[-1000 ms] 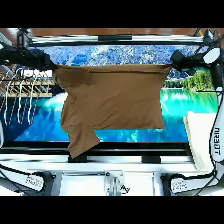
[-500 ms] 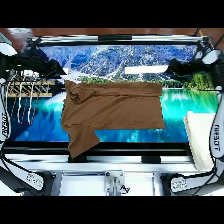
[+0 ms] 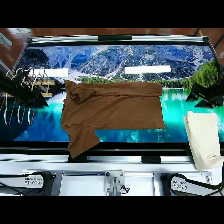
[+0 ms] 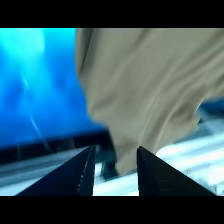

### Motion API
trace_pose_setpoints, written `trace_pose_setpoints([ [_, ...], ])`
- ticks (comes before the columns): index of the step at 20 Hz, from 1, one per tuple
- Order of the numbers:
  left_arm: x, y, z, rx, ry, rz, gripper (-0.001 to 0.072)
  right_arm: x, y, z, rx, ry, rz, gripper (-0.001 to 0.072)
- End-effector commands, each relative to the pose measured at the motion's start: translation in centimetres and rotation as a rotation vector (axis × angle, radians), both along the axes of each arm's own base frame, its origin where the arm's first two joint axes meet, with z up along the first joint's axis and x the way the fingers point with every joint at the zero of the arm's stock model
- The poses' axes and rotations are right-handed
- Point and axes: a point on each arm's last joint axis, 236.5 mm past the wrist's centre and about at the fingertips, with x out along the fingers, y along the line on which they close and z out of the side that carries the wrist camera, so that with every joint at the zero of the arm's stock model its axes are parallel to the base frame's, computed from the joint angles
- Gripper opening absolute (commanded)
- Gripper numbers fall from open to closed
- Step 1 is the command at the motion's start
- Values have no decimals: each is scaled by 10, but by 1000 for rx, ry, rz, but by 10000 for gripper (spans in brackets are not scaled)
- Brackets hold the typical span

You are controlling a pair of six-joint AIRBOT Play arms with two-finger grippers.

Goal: Fold the shirts.

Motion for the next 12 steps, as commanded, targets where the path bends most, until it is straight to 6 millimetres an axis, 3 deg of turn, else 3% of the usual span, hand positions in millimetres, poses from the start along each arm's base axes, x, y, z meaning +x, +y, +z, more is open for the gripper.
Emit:
trace_pose_setpoints([
  [1, -50, -6, -56, -26, 36, 47, 338, -9, 26, 0, 110, -17, 19, 545],
  [3, -54, -7, -80, -21, 38, 79, 341, 0, 35, 5, 153, -54, 14, 545],
  [6, -38, -16, -90, -51, -40, 115, 344, 4, 35, 6, 153, -70, 6, 545],
  [9, -33, -23, -103, -55, -28, 114, 344, 9, 31, 6, 142, -87, -14, 545],
  [12, -29, -29, -116, -50, -21, 105, 484, 8, 31, 5, 140, -84, -9, 545],
])
